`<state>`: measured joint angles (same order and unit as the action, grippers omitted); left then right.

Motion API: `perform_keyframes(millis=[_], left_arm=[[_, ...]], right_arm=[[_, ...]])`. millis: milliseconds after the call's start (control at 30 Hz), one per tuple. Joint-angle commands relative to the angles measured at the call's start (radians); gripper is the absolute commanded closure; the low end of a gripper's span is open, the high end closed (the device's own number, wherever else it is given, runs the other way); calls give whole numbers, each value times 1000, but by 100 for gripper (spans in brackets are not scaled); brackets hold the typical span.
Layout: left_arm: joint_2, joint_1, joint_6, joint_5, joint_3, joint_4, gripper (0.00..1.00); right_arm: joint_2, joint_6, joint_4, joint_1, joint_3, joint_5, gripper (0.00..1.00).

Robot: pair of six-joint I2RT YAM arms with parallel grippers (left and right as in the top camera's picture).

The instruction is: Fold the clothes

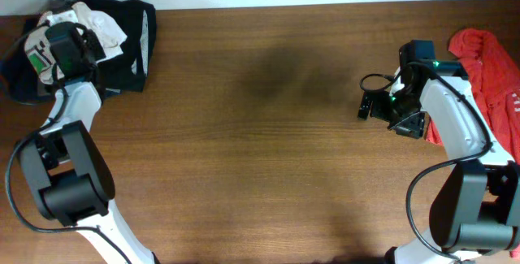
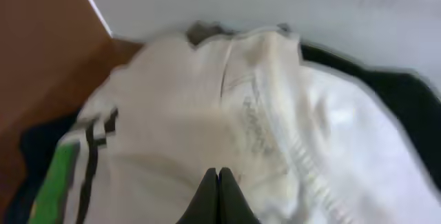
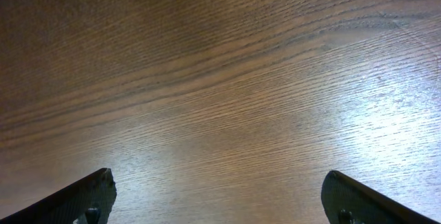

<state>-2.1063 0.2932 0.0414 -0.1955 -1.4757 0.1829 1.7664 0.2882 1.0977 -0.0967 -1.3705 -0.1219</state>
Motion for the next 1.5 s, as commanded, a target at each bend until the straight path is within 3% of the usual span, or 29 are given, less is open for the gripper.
perform_keyframes(millis=[0, 100, 200, 333, 433, 533, 767, 967, 1000, 1033, 1067, 1100, 1133, 1200, 1367, 1467], left_arm=[[-61, 29, -3, -141, -12, -153, 99], [-61, 35, -3, -132, -12, -314, 99], [-19, 13, -2, -134, -12, -351, 99], [204, -85, -3, -130, -14, -68, 99], [200, -90, -3, -126, -14, 48, 99], [111, -63, -3, -24, -49, 77, 100], [-405, -26, 20, 28, -785, -530, 100], [-439, -39, 20, 177, -821, -656, 99], [-417, -44, 19, 177, -841, -673, 84], [-373, -55, 20, 177, -875, -699, 82], [-310, -71, 19, 177, -896, -715, 51], [-229, -87, 19, 178, -903, -723, 7], [-167, -97, 19, 178, -903, -738, 1], [-79, -111, 19, 183, -903, -800, 1], [239, -171, 20, 401, -903, -1368, 1], [315, -195, 21, 425, -903, -1637, 1]], right_arm=[[-10, 4, 0, 0, 0, -5, 1], [-10, 4, 1, 0, 0, -5, 1], [-10, 4, 0, 0, 0, -5, 1], [-10, 4, 0, 0, 0, -5, 1], [-10, 4, 1, 0, 0, -5, 1], [-10, 4, 1, 0, 0, -5, 1], [-10, 4, 1, 0, 0, -5, 1], [-10, 4, 1, 0, 0, -5, 1], [-10, 4, 0, 0, 0, -5, 1], [-10, 4, 0, 0, 0, -5, 1], [-10, 4, 1, 0, 0, -5, 1], [-10, 4, 0, 0, 0, -5, 1], [-10, 4, 0, 0, 0, -5, 1], [-10, 4, 0, 0, 0, -5, 1], [-10, 4, 1, 0, 0, -5, 1], [-10, 4, 1, 0, 0, -5, 1]])
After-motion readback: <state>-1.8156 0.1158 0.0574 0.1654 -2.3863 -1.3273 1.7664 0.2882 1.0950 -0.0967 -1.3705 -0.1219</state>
